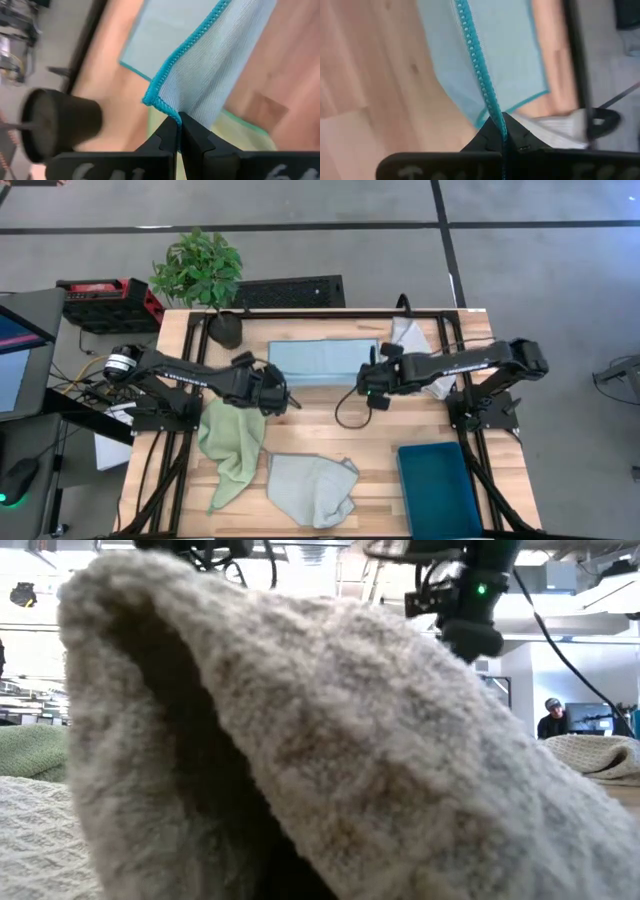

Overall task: Fold microfiber towels
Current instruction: Fold the blue microfiber towel

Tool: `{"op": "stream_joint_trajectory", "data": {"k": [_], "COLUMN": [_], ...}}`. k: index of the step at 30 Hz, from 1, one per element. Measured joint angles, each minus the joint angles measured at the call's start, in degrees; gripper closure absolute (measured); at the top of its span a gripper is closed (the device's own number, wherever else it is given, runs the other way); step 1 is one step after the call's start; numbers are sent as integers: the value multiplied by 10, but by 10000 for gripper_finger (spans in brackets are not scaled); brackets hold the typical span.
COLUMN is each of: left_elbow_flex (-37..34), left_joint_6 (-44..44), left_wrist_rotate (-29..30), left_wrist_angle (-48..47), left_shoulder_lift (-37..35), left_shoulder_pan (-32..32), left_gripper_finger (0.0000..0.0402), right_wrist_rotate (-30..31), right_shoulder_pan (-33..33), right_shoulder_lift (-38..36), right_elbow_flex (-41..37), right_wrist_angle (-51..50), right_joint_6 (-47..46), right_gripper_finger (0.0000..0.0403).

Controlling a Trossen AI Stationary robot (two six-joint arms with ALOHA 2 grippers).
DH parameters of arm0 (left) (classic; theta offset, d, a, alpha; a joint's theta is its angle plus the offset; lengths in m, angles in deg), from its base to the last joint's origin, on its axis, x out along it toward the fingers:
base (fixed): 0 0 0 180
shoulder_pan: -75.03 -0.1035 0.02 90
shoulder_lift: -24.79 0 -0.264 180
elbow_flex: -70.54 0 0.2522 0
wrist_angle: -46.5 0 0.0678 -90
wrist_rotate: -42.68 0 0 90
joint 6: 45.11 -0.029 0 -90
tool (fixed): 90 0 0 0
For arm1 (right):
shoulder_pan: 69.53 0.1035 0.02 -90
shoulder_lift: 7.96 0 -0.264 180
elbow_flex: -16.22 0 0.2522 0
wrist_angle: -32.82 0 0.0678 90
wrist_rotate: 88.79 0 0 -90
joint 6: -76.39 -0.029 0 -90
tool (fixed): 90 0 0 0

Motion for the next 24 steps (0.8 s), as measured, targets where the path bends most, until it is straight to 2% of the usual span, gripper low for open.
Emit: {"op": "stream_joint_trajectory", "data": {"k": [3,9,16,20,24], "left_elbow_flex": [-23,-62,-83,-83,-83], "left_joint_6": [23,45,56,53,52], "left_wrist_rotate": [-15,-51,-85,-47,-28], "left_wrist_angle": [22,82,115,116,116], "left_shoulder_lift": [0,0,0,0,0], "left_shoulder_pan": [26,59,71,66,44], "left_gripper_finger": [401,401,401,401,401], "right_wrist_rotate": [-9,-72,-76,-68,-30], "right_shoulder_pan": [26,63,91,78,42], "right_shoulder_lift": [9,9,19,19,19], "right_elbow_flex": [-26,-79,-98,-101,-101], "right_wrist_angle": [24,96,108,112,116], "right_joint_6": [-26,-72,-104,-79,-56], "right_gripper_finger": [397,397,397,397,397]}}
